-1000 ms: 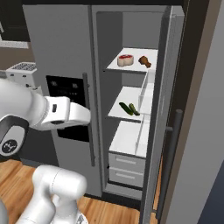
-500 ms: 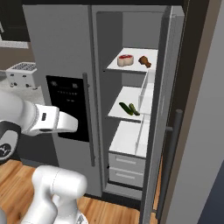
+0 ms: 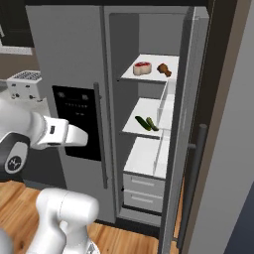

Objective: Gather the cucumber and squash from the fridge and place them on a tray on the dining counter. Then gather the steak and chicken drumstick from the fridge and place them on the other tray.

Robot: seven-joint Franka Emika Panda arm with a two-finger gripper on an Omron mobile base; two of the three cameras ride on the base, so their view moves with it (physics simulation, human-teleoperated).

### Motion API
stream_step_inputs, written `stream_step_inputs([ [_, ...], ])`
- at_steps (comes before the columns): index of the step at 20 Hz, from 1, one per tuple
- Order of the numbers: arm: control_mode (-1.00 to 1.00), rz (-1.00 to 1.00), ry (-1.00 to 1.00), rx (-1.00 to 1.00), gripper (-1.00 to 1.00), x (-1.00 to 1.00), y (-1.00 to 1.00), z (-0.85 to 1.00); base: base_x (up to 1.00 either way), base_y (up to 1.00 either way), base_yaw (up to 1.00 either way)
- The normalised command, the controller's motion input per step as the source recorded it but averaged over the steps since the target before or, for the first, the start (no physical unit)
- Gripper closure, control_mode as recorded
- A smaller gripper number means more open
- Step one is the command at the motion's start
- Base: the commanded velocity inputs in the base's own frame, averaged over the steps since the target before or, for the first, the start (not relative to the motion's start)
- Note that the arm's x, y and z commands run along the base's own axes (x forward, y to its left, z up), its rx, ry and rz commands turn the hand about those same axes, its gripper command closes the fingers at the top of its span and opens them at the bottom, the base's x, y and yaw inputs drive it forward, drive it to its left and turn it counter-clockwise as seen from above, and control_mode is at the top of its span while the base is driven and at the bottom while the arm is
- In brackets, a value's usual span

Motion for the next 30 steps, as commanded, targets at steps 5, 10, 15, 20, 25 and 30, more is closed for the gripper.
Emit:
stream_step_inputs([
  [5,-1.0,0.06,0.12,0.08,-1.0,0.17,0.0,-0.05,0.0,0.0,0.0],
  [10,-1.0,0.1,0.02,0.12,-1.0,0.02,0.0,-0.11,0.0,0.0,0.0],
  [15,-1.0,0.03,-0.07,0.08,-1.0,0.0,0.0,-0.22,0.0,0.0,0.0],
  [20,-1.0,-0.02,-0.07,0.04,-1.0,0.12,0.01,-0.14,0.0,0.0,0.0],
  [25,-1.0,-0.04,-0.06,0.05,-1.0,0.27,0.0,-0.05,0.0,0.0,0.0],
  [30,1.0,-0.05,-0.01,0.02,-1.0,0.17,0.0,-0.01,0.33,0.0,-0.12],
])
